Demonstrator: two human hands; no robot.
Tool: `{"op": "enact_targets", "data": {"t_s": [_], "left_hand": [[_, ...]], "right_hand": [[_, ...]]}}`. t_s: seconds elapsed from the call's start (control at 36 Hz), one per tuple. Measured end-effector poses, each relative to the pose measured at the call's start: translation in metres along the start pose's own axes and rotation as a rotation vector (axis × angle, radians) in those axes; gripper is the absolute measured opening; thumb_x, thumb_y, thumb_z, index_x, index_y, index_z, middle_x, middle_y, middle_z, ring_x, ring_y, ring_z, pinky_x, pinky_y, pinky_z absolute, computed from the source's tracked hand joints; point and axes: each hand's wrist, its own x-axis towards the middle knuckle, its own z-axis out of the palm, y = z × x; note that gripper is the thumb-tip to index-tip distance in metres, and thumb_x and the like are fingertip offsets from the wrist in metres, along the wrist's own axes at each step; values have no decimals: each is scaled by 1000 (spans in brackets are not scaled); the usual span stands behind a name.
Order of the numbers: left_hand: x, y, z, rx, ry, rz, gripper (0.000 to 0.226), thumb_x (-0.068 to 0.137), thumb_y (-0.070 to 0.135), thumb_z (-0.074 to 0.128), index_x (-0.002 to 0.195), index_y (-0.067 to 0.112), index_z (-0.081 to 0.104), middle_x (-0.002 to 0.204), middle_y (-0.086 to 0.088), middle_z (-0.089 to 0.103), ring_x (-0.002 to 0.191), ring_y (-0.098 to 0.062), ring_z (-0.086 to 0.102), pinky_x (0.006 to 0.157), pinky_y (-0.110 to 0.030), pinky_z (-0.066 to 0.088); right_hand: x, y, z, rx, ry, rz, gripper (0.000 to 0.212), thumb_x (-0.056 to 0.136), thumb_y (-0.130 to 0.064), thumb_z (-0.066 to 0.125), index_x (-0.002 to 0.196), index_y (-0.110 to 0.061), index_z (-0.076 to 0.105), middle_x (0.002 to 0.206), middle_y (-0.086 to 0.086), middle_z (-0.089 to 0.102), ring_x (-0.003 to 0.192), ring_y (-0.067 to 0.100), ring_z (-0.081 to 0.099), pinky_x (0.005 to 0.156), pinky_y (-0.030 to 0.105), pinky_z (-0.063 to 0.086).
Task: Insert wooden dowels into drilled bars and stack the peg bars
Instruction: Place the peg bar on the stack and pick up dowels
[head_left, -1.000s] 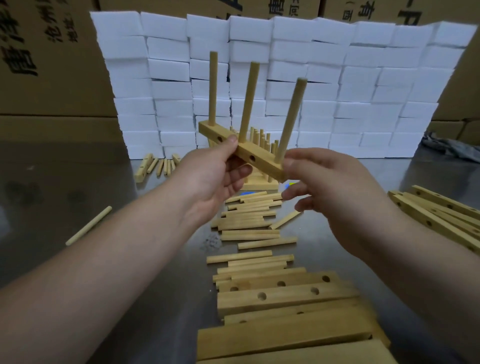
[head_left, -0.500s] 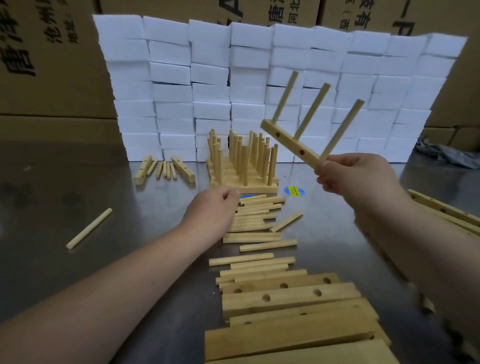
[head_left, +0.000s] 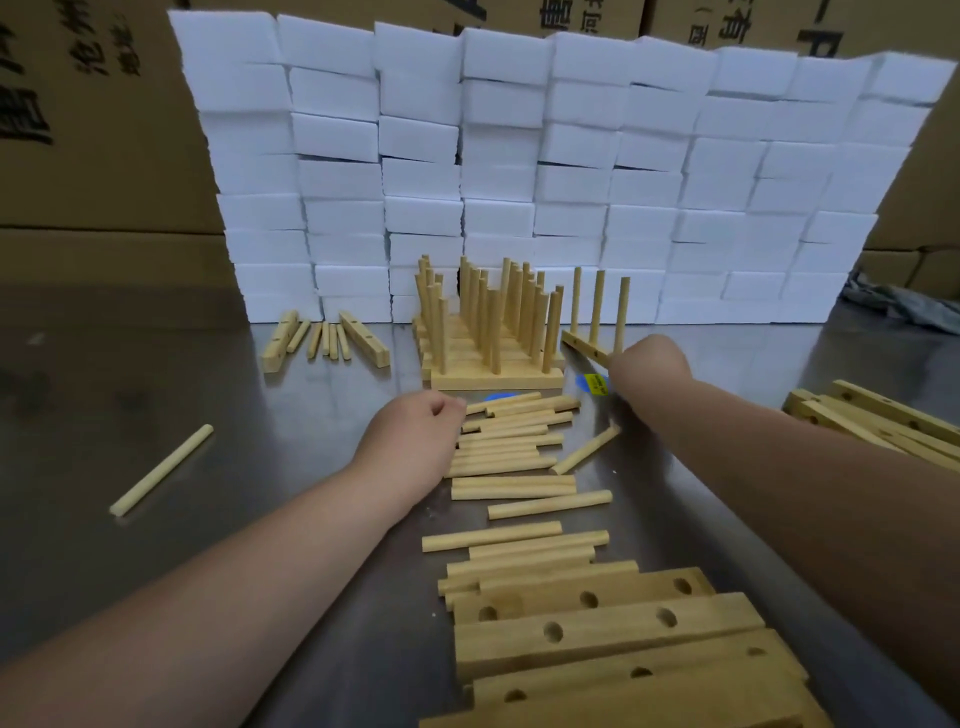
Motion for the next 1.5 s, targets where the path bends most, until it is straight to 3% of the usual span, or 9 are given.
{"op": "enact_targets", "data": {"t_s": [0.14,0.39,0.53,0.64,0.72,0.86,1.03,1.19,1.5], "left_hand": [[1,0,1,29,-18,-2,22,92,39,44,81,33,62,77,15,60,72,-2,52,54,-21,34],[1,0,1,75,-62,4,28,91,40,45,66,37,55,76,23,56,77,0,52,63,-19,38],[-1,3,1,143,-104,7,28,91,36,44,67,41,58,76,20,57,89,-11,57,84,-30,45],[-4,7,0,186,-133,13,25,92,34,44,101,35,67,94,16,59,107,-15,52,98,-38,40],[-6,9,-1,217,-145,13,26,93,33,44,108,35,65,110,7,62,107,-19,52,98,-39,41],[-9,12,-2,255,-206,48,29,96,34,38,112,34,62,113,7,61,107,-23,54,96,-42,42],[-9,13,-2,258,-236,60,30,98,33,36,114,35,60,103,9,58,99,-26,57,90,-38,45],[-5,9,0,239,-165,86,23,96,29,43,107,32,62,96,11,54,69,-8,48,60,-23,41],[-2,8,2,325,-239,139,30,96,30,42,119,26,61,123,4,54,102,-15,51,77,-21,40]], "right_hand": [[11,-17,10,73,-32,34,24,96,-22,43,84,-3,53,74,7,45,97,25,59,88,29,50],[35,-33,24,-55,-41,22,11,89,-12,54,85,-4,49,74,8,42,63,19,43,70,27,41],[43,-34,31,-135,-65,-61,22,88,-13,56,106,-1,58,74,7,43,82,25,54,75,30,44],[51,-34,38,12,-48,-46,30,89,-14,51,116,-2,57,87,14,53,81,29,54,76,34,42],[53,-32,38,16,-70,-118,30,88,-13,50,116,-4,60,115,17,59,109,34,55,86,37,44],[37,-36,29,-150,-71,-115,23,89,-13,55,109,-5,61,78,6,47,69,19,49,68,26,44],[29,-20,10,-234,-47,-202,24,89,-11,53,111,-3,60,117,11,57,105,26,55,81,28,44],[22,26,-27,-449,91,-224,16,90,-16,40,79,-10,49,90,9,53,80,27,48,70,28,38],[-23,76,-42,-707,-123,-243,33,93,-40,47,72,-14,49,72,-3,46,81,20,51,73,29,42]]}}
